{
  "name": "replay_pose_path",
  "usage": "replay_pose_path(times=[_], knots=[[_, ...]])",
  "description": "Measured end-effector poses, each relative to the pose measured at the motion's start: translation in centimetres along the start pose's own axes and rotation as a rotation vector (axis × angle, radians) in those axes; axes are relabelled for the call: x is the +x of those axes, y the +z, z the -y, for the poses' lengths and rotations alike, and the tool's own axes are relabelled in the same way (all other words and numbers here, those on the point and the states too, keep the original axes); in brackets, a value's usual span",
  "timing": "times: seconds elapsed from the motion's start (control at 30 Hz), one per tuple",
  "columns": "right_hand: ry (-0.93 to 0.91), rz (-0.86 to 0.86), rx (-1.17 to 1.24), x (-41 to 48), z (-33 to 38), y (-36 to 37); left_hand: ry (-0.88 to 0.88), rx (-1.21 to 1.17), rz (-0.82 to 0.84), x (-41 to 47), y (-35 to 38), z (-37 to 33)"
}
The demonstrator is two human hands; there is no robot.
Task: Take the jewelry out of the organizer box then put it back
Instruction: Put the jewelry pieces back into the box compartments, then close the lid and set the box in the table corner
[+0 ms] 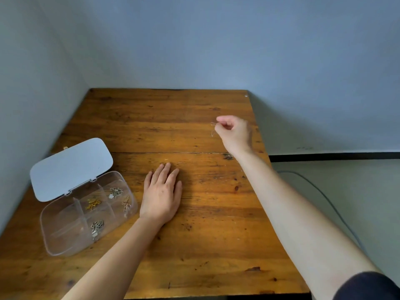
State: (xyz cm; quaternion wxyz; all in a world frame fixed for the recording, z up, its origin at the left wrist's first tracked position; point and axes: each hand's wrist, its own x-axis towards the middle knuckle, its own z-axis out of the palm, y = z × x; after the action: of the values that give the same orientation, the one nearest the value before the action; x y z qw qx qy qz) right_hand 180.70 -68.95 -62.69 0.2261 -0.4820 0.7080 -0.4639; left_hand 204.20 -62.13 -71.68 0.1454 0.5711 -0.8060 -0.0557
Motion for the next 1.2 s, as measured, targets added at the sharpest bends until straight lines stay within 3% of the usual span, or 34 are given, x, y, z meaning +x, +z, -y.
replay_pose_path(times=[0.23, 0.47, 0.6, 0.7, 0.8, 0.9, 1.0, 1.07, 1.2], knots=[[0.07, 0.164, -0.272, 1.3, -3.7, 2.1, 0.0, 0.013, -0.017, 0.1, -0.2, -0.1], [0.071, 0.228, -0.32, -1.0, -3.2, 0.5, -0.033, 0.004, 0.102, 0.4, -1.1, -0.5], [0.054, 0.256, -0.253, -4.2, -1.8, 0.5, -0.09, -0.261, 0.194, 0.9, -4.3, -0.5], [0.054, 0.342, -0.191, -7.4, -0.6, 1.8, -0.067, -0.47, -0.036, -1.5, -8.0, 0.6], [0.04, 0.482, -0.137, -10.7, 0.7, 3.8, -0.031, -0.399, -0.282, -4.4, -11.0, 3.2], [0.01, 0.624, -0.109, -13.8, 2.4, 6.4, -0.2, -0.274, -0.402, -5.9, -13.1, 7.5], [-0.01, 0.71, -0.115, -17.0, 3.8, 8.9, -0.634, -0.311, -0.381, -6.1, -14.3, 12.8], [-0.024, 0.706, -0.125, -18.5, 4.0, 9.9, -0.859, -0.441, -0.313, -5.6, -14.7, 16.1], [-0.025, 0.673, -0.129, -19.8, 4.1, 11.4, -0.967, -0.875, -0.308, -4.3, -15.9, 18.1]])
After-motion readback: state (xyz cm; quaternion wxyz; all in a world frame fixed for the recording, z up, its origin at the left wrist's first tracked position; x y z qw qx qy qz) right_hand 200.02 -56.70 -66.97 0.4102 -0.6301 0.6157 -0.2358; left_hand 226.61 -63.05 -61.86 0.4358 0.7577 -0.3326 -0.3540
